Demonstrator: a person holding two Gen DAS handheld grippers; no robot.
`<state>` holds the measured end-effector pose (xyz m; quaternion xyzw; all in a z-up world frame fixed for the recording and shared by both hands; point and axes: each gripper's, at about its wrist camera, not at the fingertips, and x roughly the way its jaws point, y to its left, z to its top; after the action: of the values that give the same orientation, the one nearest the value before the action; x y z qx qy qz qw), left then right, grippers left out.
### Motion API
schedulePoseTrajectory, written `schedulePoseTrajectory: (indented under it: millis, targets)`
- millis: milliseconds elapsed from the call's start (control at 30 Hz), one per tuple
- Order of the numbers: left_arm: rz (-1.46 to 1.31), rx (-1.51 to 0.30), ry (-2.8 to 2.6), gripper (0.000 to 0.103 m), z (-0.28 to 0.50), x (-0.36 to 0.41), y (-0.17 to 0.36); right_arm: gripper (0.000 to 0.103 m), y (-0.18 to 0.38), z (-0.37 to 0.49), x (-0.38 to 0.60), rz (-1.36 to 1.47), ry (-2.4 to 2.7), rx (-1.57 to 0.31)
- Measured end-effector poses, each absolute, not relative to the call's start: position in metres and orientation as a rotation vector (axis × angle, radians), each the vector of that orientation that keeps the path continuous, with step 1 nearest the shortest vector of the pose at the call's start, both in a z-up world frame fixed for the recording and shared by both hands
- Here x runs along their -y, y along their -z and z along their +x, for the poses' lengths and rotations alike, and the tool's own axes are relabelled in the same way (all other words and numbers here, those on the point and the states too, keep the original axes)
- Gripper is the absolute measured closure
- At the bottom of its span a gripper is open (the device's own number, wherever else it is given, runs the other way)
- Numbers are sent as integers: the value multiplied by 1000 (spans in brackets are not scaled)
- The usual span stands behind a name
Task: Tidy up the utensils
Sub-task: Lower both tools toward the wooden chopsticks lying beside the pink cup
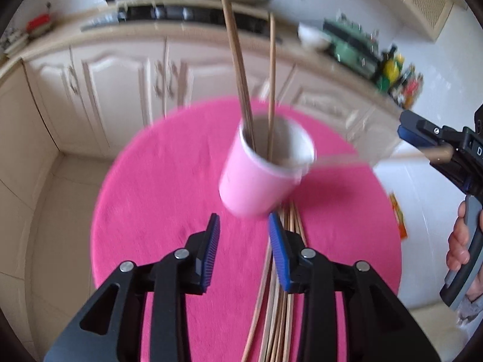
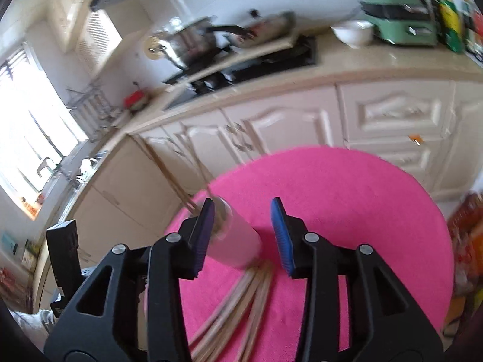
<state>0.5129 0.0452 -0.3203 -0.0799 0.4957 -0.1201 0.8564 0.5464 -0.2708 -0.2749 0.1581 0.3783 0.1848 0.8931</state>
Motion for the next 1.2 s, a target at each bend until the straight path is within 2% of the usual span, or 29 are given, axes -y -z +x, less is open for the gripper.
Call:
schedulePoseTrajectory:
  millis: [100, 333, 833, 867, 933, 1033, 1200]
  targets:
    - [-131, -1156, 278, 70, 515, -35, 344, 64, 296, 537, 281, 351, -321, -865]
    - [-7, -1268, 350, 70, 517, -4, 378, 64, 343, 512, 285, 377, -258, -1042]
    - [197, -1381, 306, 70, 537, 29, 415, 64, 373, 494, 279, 400, -241, -1168]
    - [214, -1381, 303, 73, 538, 34, 416, 64, 374, 495, 275, 393, -242, -1181]
    - [223, -1380, 296, 94, 539, 39, 417, 64, 378, 496, 266, 369, -240, -1212]
    - [187, -1397, 299, 96, 535, 33, 418, 65, 384, 500, 250, 317, -240, -1255]
    - [120, -1421, 304, 97, 521, 14, 419, 75, 392, 510, 226, 248, -240, -1296]
